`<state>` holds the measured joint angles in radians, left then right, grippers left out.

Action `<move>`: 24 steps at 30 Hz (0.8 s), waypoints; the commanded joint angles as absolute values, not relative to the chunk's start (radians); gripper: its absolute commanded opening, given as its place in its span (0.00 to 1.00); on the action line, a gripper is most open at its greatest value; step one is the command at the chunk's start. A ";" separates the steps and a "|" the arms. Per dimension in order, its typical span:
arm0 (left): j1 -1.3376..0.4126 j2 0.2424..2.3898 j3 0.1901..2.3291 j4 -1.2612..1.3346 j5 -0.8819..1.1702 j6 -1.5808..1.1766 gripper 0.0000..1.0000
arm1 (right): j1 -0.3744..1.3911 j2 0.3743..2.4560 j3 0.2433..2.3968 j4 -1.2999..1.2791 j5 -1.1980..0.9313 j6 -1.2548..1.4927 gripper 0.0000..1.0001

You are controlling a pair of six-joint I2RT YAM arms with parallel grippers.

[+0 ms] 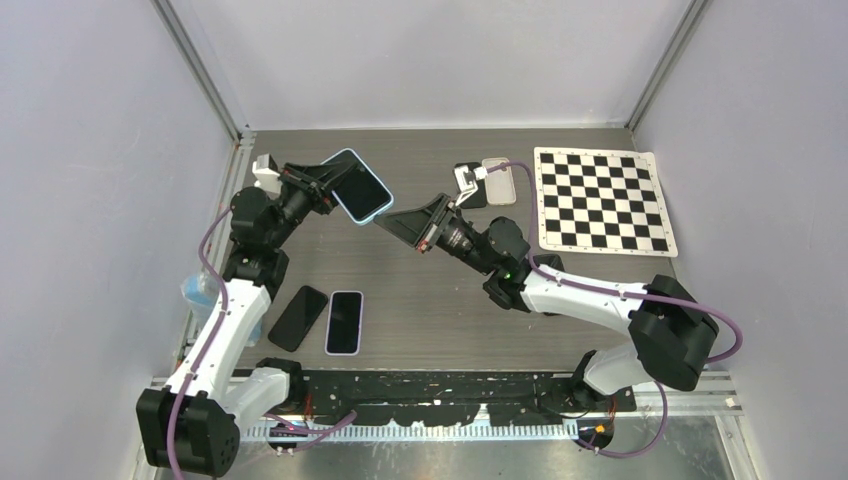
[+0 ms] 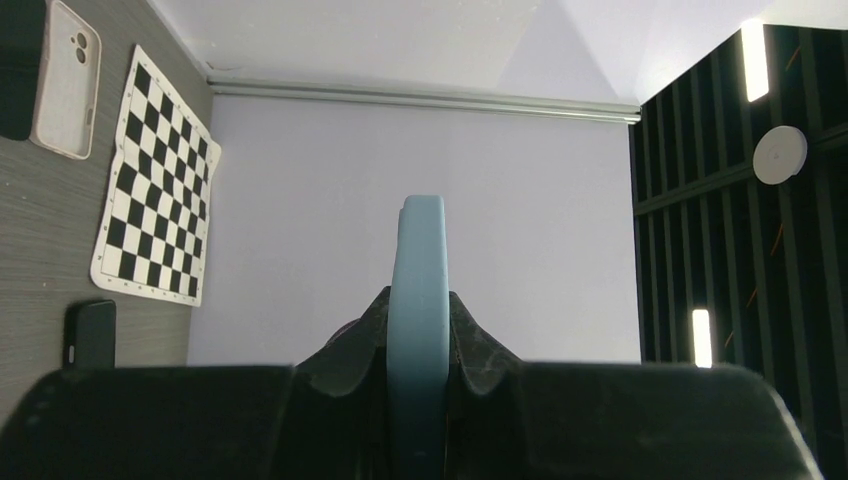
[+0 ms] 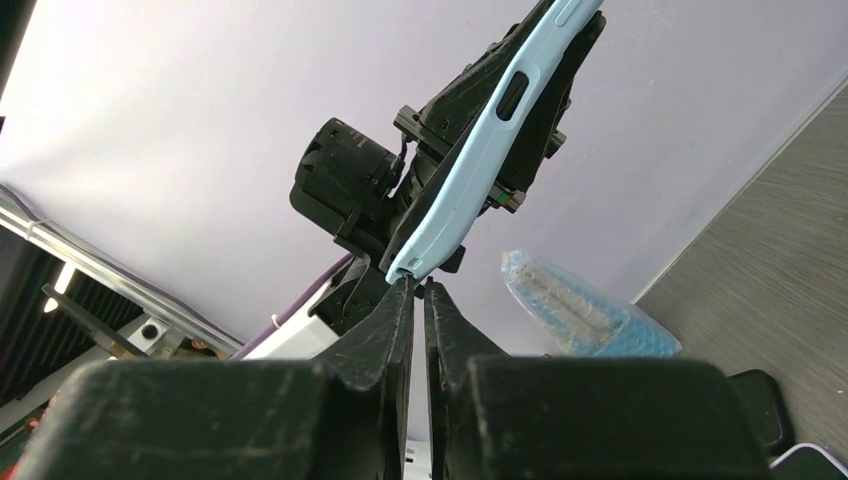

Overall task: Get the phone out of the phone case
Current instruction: Remove the phone case from the phone.

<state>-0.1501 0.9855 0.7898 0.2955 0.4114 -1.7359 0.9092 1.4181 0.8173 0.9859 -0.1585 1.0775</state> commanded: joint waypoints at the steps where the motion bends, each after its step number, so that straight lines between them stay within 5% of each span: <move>1: -0.153 0.947 0.809 0.420 0.468 -1.798 0.00 | 0.899 1.403 0.857 1.005 -0.082 1.112 0.17; 8: -0.154 0.949 0.810 0.434 0.484 -1.781 0.00 | 0.895 1.410 0.869 0.984 -0.050 1.179 0.30; 16: -0.154 0.955 0.835 0.434 0.500 -1.775 0.00 | 0.893 1.431 0.952 0.609 0.058 1.196 0.06; 24: -0.152 0.939 0.848 0.454 0.489 -1.840 0.00 | 0.889 1.522 0.986 0.324 0.205 1.157 0.01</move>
